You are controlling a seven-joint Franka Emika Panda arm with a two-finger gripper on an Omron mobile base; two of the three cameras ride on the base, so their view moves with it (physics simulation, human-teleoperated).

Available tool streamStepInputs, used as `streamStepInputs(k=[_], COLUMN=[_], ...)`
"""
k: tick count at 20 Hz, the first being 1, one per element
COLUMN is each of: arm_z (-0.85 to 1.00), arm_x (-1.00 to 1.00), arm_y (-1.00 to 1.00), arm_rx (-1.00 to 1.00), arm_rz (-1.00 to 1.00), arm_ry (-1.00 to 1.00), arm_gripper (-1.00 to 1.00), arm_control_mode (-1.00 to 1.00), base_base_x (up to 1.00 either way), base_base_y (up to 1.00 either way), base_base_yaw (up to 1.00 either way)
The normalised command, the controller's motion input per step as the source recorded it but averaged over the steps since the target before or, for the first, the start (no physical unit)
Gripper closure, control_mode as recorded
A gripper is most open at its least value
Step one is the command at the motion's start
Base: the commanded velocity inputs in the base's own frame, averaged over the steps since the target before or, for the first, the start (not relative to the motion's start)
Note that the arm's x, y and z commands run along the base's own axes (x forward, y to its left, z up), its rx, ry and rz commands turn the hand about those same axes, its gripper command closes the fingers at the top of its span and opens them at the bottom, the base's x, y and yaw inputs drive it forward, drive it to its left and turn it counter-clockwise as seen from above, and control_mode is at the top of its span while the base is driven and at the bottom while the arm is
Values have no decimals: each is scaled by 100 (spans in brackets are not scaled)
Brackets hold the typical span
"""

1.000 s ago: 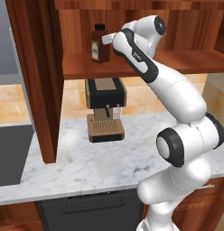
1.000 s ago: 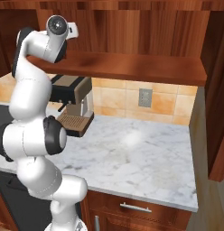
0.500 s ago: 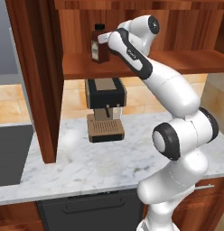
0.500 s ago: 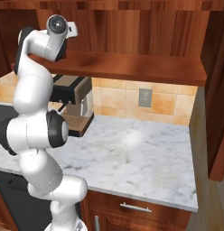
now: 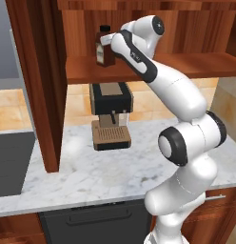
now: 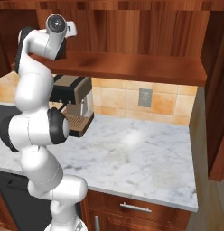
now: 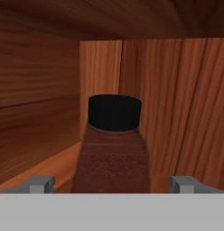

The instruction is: Collect the paprika, ketchup, and shaker from the cabinet and place them next to the stove.

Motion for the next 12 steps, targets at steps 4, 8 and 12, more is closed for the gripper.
streamStepInputs(k=[4,8,12], arm_z=[0,0,-1], arm_x=[20,22,16], arm_y=[4,7,5], arm_rx=[0,0,0], arm_rz=[0,0,0], arm_ry=[2,4,4], arm_gripper=[-100,-100,-100], arm_control_mode=[-100,-100,-100], base_base_x=[0,0,0], base_base_y=[0,0,0], base_base_yaw=[0,0,0])
